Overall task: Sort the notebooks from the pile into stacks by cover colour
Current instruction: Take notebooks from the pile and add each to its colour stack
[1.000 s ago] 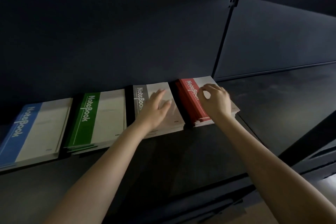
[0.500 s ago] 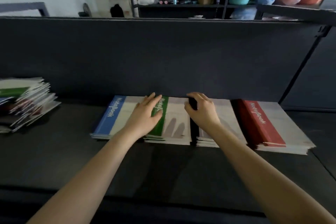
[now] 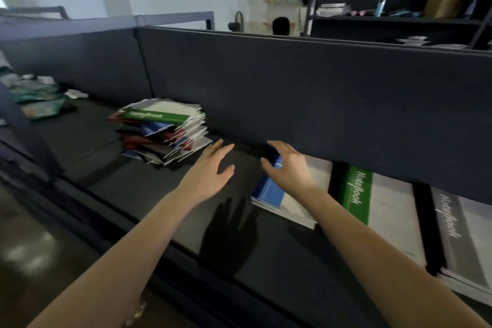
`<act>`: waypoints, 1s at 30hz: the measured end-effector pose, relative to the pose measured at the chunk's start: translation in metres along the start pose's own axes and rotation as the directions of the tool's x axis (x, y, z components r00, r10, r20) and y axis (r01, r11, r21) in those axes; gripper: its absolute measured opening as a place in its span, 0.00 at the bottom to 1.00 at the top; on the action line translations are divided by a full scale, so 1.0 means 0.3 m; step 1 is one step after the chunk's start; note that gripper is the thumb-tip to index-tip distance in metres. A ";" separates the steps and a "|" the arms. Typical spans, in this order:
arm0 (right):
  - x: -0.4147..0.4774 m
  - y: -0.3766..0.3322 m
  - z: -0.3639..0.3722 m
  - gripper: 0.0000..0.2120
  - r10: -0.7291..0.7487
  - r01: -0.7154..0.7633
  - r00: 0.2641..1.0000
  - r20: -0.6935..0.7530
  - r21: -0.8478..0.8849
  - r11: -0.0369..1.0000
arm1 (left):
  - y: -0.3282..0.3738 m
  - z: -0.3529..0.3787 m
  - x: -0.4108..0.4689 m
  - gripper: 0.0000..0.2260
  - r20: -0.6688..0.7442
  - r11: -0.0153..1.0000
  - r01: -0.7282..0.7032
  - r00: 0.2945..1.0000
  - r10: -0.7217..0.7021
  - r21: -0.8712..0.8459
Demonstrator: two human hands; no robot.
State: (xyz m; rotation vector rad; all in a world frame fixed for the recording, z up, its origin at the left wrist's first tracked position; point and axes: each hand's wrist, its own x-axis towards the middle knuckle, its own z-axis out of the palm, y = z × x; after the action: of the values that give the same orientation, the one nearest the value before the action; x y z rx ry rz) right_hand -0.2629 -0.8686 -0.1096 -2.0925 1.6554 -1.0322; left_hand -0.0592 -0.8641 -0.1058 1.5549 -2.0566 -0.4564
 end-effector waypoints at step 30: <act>0.594 -0.484 0.690 0.34 -0.123 0.155 0.970 0.211 -0.140 0.978 | -0.774 -0.485 0.135 0.22 -0.153 0.985 0.163 0.974 -0.169 -0.053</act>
State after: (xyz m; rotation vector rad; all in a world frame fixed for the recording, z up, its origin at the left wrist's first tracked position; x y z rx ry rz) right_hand -0.0009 -1.0329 -0.1033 -2.3554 1.5522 -0.7190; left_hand 0.1996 -0.9632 -0.1082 1.6903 -1.7972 -0.4194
